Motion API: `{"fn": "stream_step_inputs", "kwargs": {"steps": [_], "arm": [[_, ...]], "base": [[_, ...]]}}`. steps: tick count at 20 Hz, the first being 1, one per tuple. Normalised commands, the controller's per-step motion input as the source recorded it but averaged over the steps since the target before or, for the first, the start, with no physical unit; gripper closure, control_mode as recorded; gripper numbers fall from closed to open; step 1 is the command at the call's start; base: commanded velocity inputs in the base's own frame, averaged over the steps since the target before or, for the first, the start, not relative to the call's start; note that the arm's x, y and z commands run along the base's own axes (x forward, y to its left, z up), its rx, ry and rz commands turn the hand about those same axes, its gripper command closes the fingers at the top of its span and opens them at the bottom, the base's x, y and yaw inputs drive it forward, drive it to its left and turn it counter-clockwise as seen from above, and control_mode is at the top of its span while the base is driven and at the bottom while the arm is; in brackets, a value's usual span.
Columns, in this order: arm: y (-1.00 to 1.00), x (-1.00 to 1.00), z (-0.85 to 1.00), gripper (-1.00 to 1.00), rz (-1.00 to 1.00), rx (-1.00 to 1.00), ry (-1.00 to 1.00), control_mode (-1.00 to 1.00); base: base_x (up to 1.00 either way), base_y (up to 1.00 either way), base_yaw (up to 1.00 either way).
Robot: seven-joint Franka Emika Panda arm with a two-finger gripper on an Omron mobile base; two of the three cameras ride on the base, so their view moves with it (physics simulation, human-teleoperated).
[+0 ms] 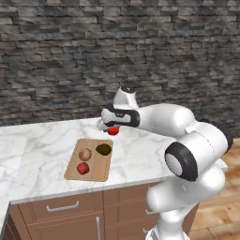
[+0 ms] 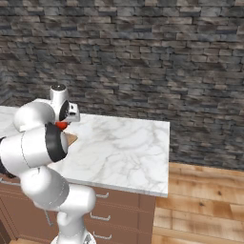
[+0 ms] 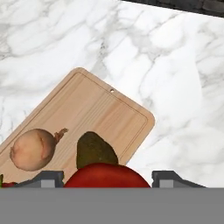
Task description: Place the avocado, onion, tomato, and bell pepper on the cutting board.
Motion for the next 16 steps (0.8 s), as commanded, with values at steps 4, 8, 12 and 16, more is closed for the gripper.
{"fn": "stream_step_inputs", "kwargs": {"steps": [4, 8, 12, 16], "arm": [[0.52, -0.56, 0.01, 1.00, 0.00, 0.00, 0.00, -1.00], [0.37, -0.37, 0.00, 1.00, 0.00, 0.00, 0.00, -1.00], [0.13, -0.32, 0.00, 1.00, 0.00, 0.00, 0.00, -1.00], [0.00, -0.24, -0.08, 1.00, 0.00, 0.00, 0.01, -1.00]], "base": [[0.00, 0.00, 0.00], [0.00, 0.00, 0.00], [0.00, 0.00, 0.00], [0.00, 0.00, 0.00]]}}
